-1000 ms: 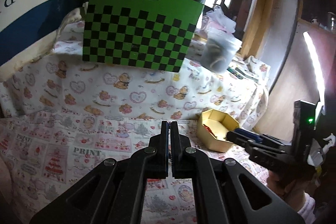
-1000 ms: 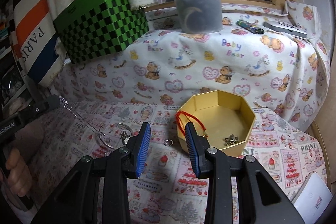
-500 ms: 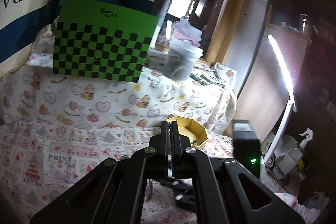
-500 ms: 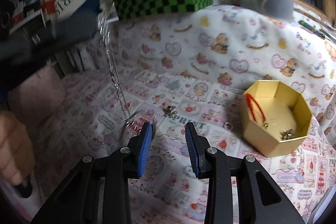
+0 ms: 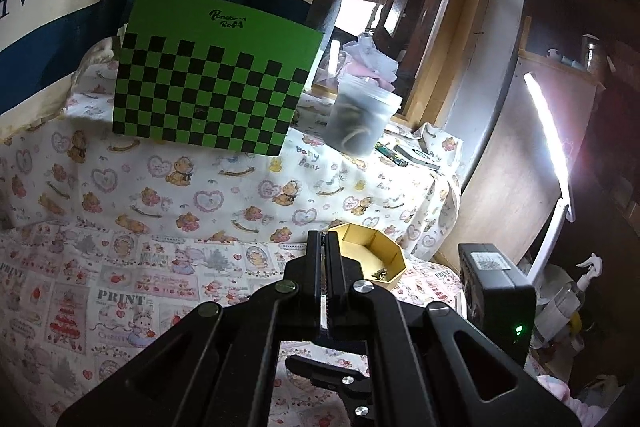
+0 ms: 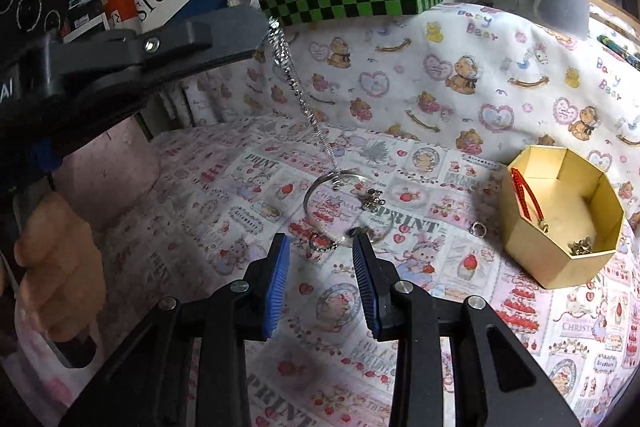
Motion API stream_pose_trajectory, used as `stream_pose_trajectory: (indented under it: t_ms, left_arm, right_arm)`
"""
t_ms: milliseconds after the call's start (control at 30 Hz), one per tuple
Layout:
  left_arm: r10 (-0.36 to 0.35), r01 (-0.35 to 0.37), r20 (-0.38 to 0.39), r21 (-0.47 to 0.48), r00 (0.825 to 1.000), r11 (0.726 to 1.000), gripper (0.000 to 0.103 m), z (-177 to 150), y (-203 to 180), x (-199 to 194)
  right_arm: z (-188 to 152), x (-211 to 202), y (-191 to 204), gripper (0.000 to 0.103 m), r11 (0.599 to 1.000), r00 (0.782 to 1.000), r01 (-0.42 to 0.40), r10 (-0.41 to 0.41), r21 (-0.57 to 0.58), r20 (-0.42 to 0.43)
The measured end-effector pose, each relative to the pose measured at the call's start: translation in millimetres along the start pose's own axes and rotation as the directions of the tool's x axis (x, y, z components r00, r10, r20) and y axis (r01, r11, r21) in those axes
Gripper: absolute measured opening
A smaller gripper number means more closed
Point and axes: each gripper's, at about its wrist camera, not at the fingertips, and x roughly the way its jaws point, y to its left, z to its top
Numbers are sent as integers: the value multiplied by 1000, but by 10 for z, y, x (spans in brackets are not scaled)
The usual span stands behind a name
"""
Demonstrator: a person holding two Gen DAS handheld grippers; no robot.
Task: Organize jewelry
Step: 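Hold the chain up with the left tool while the right tool grasps its hanging ring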
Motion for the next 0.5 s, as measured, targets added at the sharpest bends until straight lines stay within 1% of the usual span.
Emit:
stream_pose_trajectory:
  t_ms: [100,300,500]
  left_arm:
    - [-20,20,-1,-1,1000,1000,1,-4,-8,-3]
    - [-31,31,3,9,1000,999,1,-11,-48,-8]
    - [-73,73,3,11,997,997,1,-15,-86,-18]
  right_arm:
    - [-1,47,15,36,1000,1000,12,-12,1,-1]
    - [2,17,-24,36,1000,999,29,-29,8,23]
    - [-9,47,15,36,1000,1000,2,-2,-6,6]
